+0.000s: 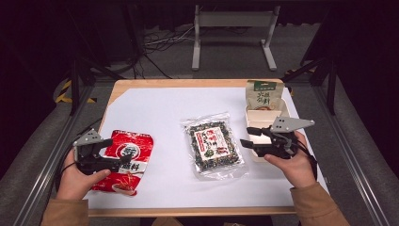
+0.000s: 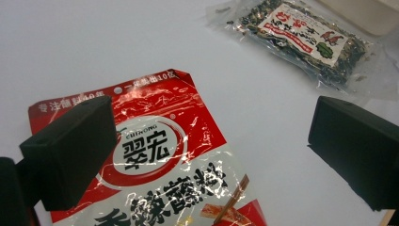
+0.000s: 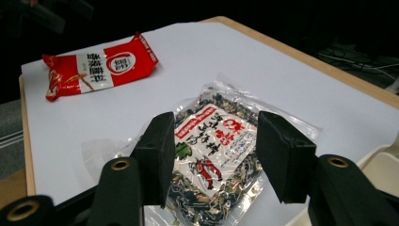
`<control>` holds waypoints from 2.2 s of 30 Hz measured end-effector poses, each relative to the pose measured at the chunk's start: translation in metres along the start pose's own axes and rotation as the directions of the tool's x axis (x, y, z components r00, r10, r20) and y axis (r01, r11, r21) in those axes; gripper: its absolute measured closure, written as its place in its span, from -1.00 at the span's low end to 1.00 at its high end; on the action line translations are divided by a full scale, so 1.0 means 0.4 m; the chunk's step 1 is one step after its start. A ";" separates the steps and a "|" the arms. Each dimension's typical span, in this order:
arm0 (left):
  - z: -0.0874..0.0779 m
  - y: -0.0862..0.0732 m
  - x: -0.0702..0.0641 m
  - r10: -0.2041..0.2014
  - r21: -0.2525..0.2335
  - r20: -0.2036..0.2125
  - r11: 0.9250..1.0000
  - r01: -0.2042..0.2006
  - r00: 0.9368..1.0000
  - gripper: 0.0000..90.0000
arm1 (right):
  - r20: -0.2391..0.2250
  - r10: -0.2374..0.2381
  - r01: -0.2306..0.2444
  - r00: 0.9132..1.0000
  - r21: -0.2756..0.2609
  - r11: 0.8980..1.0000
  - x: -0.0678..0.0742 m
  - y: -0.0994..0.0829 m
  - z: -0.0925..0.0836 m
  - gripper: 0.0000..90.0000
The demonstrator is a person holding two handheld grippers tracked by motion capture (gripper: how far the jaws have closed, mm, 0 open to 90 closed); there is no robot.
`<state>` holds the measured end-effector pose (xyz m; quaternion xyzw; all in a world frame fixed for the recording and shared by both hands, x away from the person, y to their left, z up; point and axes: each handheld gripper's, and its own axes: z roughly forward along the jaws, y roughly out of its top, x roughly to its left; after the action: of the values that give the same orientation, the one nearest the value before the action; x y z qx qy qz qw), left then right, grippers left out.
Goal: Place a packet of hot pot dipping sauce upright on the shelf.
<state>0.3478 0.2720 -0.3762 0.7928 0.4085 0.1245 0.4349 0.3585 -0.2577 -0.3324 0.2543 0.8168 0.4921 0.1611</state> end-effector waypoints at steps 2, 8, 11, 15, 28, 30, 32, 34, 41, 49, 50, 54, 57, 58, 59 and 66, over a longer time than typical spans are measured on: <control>0.000 0.006 0.011 0.053 0.025 -0.009 0.998 -0.053 0.999 -0.95 | -0.008 0.005 -0.005 1.000 -0.009 1.000 0.009 -0.009 0.005 0.11; -0.008 0.017 0.034 0.098 0.033 -0.022 0.995 -0.097 0.995 -0.94 | -0.002 -0.003 0.003 1.000 0.004 1.000 0.024 -0.028 0.012 0.14; -0.008 0.025 0.042 0.104 0.054 -0.029 0.993 -0.102 0.994 -0.93 | -0.008 -0.001 0.001 1.000 0.013 1.000 0.032 -0.038 0.015 0.13; -0.014 0.037 0.066 0.100 0.080 -0.045 0.992 -0.096 0.994 -0.86 | -0.013 -0.001 0.002 1.000 0.018 1.000 0.038 -0.051 0.022 0.08; 0.005 0.071 0.122 0.042 0.065 -0.071 0.997 -0.038 0.997 -0.76 | -0.008 -0.024 0.024 1.000 0.009 1.000 0.036 -0.052 0.035 0.00; 0.012 0.071 0.132 0.027 0.073 -0.092 0.997 -0.021 0.995 -0.75 | -0.008 -0.029 0.029 1.000 0.001 1.000 0.038 -0.051 0.036 0.00; 0.025 0.069 0.143 0.024 0.084 -0.101 0.996 -0.015 0.995 -0.75 | -0.009 -0.037 0.037 0.999 -0.001 0.999 0.040 -0.050 0.037 0.00; 0.040 0.066 0.156 0.019 0.095 -0.090 0.995 -0.010 0.996 -0.77 | -0.008 -0.039 0.039 0.999 -0.001 0.999 0.040 -0.052 0.040 0.00; 0.102 0.046 0.204 -0.030 0.090 -0.121 0.995 0.041 0.992 -0.80 | 0.004 -0.053 0.053 0.999 -0.002 0.999 0.040 -0.056 0.043 0.01; 0.145 0.026 0.243 -0.083 0.104 -0.162 0.989 0.101 0.983 -0.80 | 0.011 -0.068 0.069 0.998 -0.021 0.997 0.044 -0.053 0.045 0.04; 0.148 0.023 0.248 -0.095 0.106 -0.166 0.988 0.113 0.982 -0.80 | 0.010 -0.071 0.071 0.997 -0.020 0.997 0.045 -0.053 0.046 0.04; 0.164 0.010 0.262 -0.122 0.112 -0.159 0.984 0.140 0.980 -0.80 | 0.031 -0.086 0.086 0.996 -0.022 0.996 0.046 -0.055 0.046 0.03; 0.175 0.002 0.272 -0.127 0.110 -0.163 0.983 0.146 0.978 -0.82 | 0.035 -0.085 0.086 0.996 -0.022 0.996 0.045 -0.057 0.046 0.03; 0.179 0.000 0.275 -0.130 0.115 -0.164 0.982 0.150 0.978 -0.82 | 0.035 -0.083 0.084 0.996 -0.021 0.996 0.044 -0.057 0.047 0.03; 0.183 -0.001 0.278 -0.133 0.121 -0.163 0.981 0.154 0.977 -0.82 | 0.036 -0.085 0.086 0.996 -0.021 0.996 0.044 -0.058 0.048 0.03; 0.193 -0.006 0.293 -0.159 0.105 -0.117 0.980 0.172 0.980 -0.86 | 0.048 -0.086 0.087 0.995 -0.016 0.996 0.043 -0.061 0.048 0.03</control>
<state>0.4635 0.3158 -0.4423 0.7719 0.5025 0.1069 0.3745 0.3479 -0.2433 -0.3633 0.2290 0.8185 0.4858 0.2039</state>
